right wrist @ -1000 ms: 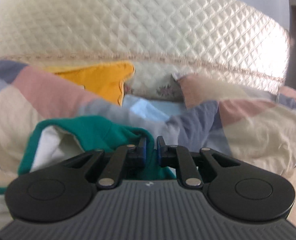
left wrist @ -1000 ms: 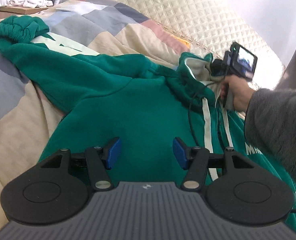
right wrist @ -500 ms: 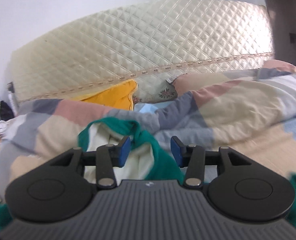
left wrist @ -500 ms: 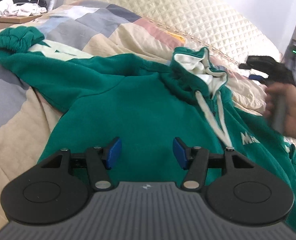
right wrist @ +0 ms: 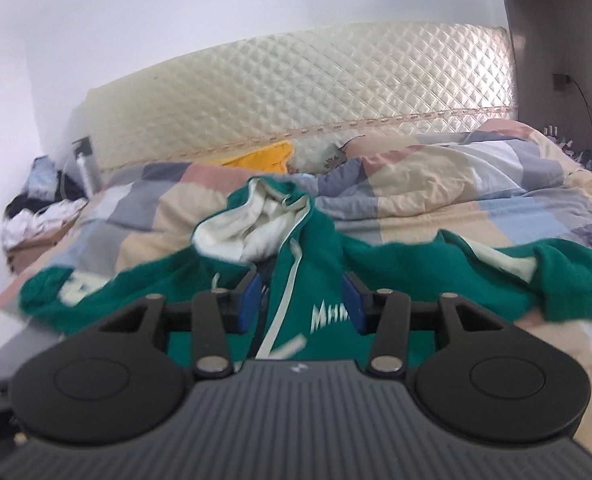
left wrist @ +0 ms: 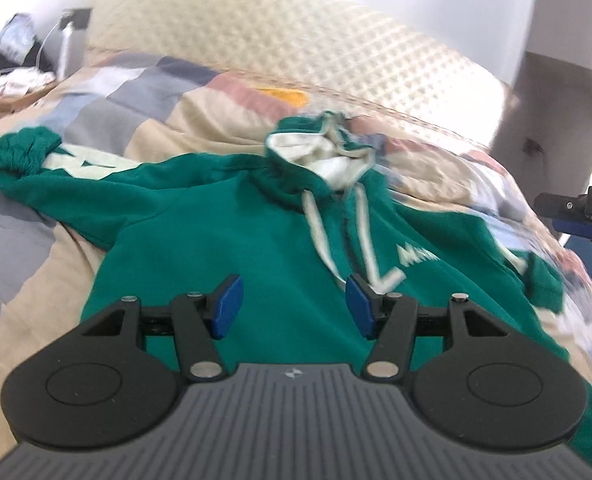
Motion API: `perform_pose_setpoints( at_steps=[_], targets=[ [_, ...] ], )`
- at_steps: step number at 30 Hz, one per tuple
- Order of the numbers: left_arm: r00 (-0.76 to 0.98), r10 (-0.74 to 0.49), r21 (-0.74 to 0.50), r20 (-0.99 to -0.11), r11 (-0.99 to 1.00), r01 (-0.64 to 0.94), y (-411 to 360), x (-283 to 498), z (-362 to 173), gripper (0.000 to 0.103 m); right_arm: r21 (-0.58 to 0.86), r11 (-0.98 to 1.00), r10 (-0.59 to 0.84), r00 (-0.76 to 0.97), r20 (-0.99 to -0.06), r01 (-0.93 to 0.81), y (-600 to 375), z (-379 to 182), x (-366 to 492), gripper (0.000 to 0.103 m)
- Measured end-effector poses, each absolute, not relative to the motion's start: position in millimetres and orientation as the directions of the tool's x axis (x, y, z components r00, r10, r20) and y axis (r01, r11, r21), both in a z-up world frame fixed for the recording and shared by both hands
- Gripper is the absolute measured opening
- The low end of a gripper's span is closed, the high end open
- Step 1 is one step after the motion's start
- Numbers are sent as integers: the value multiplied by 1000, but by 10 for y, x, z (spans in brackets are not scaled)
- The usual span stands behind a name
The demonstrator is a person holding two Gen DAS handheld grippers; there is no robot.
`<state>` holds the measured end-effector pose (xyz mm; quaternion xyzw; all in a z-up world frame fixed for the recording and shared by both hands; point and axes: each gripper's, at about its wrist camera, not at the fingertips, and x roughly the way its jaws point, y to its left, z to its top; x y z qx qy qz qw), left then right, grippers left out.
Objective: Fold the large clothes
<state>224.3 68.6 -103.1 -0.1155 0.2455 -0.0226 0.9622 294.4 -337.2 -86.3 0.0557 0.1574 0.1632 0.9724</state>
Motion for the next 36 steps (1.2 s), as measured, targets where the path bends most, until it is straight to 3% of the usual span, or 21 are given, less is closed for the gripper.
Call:
perform_pose_setpoints(
  at_steps=[6, 12, 23, 24, 26, 31, 36],
  targets=[
    [867, -122, -167, -483, 985, 46, 334, 1787, -909, 62, 171, 933, 354, 895, -273, -317, -3506, -1068, 2356, 47],
    [860, -125, -139, -495, 988, 64, 115, 1586, -874, 62, 197, 929, 366, 865, -344, -315, -3553, -1287, 2249, 47],
    [825, -70, -162, -560, 986, -26, 227, 1582, -1024, 62, 199, 942, 328, 870, -369, -271, -3605, -1366, 2292, 48],
    [822, -62, -157, -566, 987, -34, 236, 1597, -1036, 62, 202, 944, 322, 871, -371, -262, -3629, -1366, 2302, 50],
    [815, -56, -153, -576, 987, -41, 243, 1618, -1063, 62, 220, 945, 311, 875, -371, -242, -3701, -1360, 2338, 67],
    [797, -38, -149, -603, 987, -65, 256, 1679, -1125, 62, 273, 938, 304, 887, -346, -215, -3965, -1304, 2458, 69],
    [785, -29, -156, -619, 984, -86, 277, 1738, -1176, 62, 264, 955, 225, 912, -344, -136, -4299, -1221, 2740, 80]
  ],
)
